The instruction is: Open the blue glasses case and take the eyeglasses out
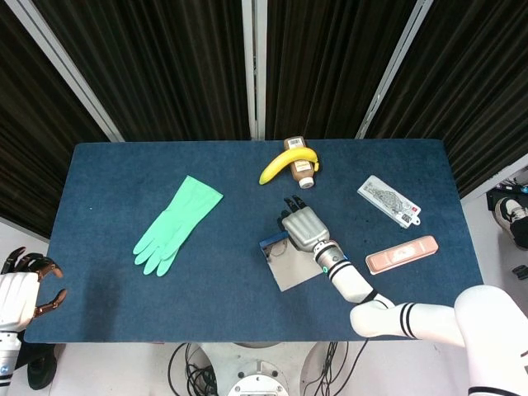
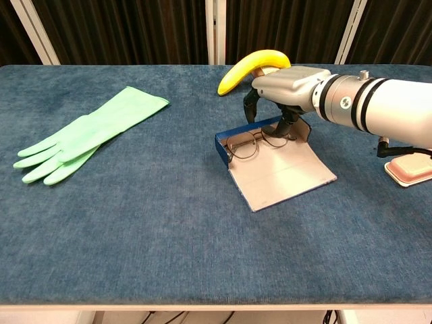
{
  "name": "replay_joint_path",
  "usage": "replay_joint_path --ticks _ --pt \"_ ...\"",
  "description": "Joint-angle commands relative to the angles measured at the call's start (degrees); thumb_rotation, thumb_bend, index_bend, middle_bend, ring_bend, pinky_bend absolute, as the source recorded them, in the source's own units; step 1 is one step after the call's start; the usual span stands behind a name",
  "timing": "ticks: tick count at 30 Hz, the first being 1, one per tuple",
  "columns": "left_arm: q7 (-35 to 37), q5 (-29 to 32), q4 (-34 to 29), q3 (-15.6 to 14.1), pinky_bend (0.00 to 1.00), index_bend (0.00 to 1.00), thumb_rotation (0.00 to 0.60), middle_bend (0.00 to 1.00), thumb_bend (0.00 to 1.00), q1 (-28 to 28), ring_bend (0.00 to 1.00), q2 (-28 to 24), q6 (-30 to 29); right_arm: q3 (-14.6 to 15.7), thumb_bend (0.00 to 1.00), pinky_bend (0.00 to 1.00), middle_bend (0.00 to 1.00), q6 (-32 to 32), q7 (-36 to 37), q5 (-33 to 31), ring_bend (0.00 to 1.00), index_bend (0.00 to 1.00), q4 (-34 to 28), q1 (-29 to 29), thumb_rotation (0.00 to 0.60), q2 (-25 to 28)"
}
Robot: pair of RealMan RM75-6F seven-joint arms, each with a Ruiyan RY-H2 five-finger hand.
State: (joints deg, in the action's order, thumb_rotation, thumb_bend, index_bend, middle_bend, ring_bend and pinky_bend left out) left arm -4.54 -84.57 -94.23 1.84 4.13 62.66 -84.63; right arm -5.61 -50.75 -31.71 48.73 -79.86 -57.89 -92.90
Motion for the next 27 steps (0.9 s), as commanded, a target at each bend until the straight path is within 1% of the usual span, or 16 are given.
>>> replay_joint_path --ticks 1,4,8,13,17,20,22,25,27 --pt "0.0 0.0 0.0 0.0 0.11 0.49 0.6 0.38 0.24 0.0 0.23 0.0 0.0 -0.2 0.43 0.0 0.31 -5.4 -0.9 3.9 0.03 0.62 3.6 1.4 0.6 -4.1" --pt "0.1 0.0 0.0 0.0 0.11 0.49 0.6 0.38 0.24 0.0 0.23 0.0 0.0 -0.5 0.43 0.0 0.32 -9.5 -1.2 6.6 0.03 0.64 6.7 2.5 0.6 -7.6" --pt "0.2 0.0 0.0 0.0 0.11 0.49 0.6 0.38 0.24 0.0 0.23 -0.1 0.0 -1.4 0.42 0.0 0.33 -13.0 -0.1 9.3 0.04 0.67 10.7 3.9 0.6 -11.2" --pt "0.4 0.0 0.0 0.0 0.11 0.49 0.6 0.38 0.24 0.0 0.23 -0.1 0.0 -2.4 0.42 0.0 0.34 -15.7 1.2 12.3 0.04 0.68 14.5 5.2 0.6 -14.2" --pt "0.4 0.0 0.0 0.0 0.11 0.49 0.6 0.38 0.24 0.0 0.23 -0.1 0.0 -3.8 0.42 0.0 0.34 -14.3 1.3 12.2 0.04 0.69 15.1 5.5 0.6 -14.7" --pt "0.4 -0.1 -0.1 0.0 0.11 0.49 0.6 0.38 0.24 0.0 0.23 -0.1 0.0 -5.0 0.42 0.0 0.34 -15.8 0.6 13.2 0.04 0.69 16.8 5.5 0.6 -15.9" --pt "0.4 0.0 -0.1 0.0 0.11 0.49 0.6 0.38 0.24 0.0 0.23 -0.1 0.0 -5.5 0.42 0.0 0.34 -15.4 0.6 13.5 0.04 0.69 17.5 5.5 0.6 -16.2" --pt "0.3 0.0 0.0 0.0 0.11 0.49 0.6 0.38 0.24 0.0 0.23 -0.1 0.1 -7.2 0.39 0.0 0.34 -11.1 -1.2 10.0 0.04 0.67 16.2 5.1 0.6 -15.6" --pt "0.3 0.0 -0.1 0.0 0.11 0.49 0.6 0.38 0.24 0.0 0.23 -0.1 0.1 -8.1 0.37 0.0 0.34 -9.2 -3.8 7.7 0.04 0.6 15.4 4.7 0.6 -15.1"
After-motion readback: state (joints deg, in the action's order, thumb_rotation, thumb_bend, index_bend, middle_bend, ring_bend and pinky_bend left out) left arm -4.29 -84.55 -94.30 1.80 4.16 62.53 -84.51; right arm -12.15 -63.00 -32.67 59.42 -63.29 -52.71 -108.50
